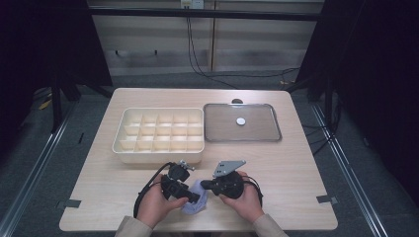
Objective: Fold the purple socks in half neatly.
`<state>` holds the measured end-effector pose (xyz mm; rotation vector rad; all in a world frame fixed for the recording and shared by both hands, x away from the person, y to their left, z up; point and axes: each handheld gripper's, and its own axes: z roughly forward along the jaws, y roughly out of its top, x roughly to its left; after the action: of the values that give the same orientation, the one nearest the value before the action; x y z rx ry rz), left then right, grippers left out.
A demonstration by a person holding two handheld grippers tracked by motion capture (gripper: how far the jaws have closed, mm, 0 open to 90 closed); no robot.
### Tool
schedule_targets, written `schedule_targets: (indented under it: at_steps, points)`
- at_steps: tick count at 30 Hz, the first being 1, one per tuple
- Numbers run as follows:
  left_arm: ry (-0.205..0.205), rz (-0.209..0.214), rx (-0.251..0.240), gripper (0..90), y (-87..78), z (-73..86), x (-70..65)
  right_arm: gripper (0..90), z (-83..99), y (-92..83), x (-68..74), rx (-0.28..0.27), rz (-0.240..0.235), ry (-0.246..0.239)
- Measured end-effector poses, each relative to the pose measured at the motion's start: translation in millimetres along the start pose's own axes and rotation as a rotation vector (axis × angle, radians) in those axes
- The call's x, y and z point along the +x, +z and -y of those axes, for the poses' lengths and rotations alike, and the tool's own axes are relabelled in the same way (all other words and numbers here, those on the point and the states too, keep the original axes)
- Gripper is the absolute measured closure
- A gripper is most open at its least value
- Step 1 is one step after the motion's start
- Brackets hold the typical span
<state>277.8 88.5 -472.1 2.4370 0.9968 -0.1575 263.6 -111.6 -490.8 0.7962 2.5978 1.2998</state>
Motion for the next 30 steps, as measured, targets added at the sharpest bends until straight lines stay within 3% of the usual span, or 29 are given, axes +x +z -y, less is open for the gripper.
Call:
schedule_targets:
  at_steps: [6,17,24,30]
  points:
    - [-0.005,-0.009,0.006,42.1,-1.1,0.6,2.3,89.6,2.3,-5.9,-2.3,0.013,0.005,-0.008]
    - [-0.017,-0.054,0.004,42.8,-7.4,1.0,9.5,90.0,6.3,-1.7,6.7,0.079,-0.036,-0.052]
    - [-0.042,-0.030,-0.016,42.0,-12.4,1.6,11.3,90.0,8.2,5.4,9.1,0.110,-0.038,-0.075]
    - [-0.036,-0.011,-0.029,39.4,-11.9,-0.2,6.6,90.0,9.8,3.7,4.3,0.104,-0.018,-0.049]
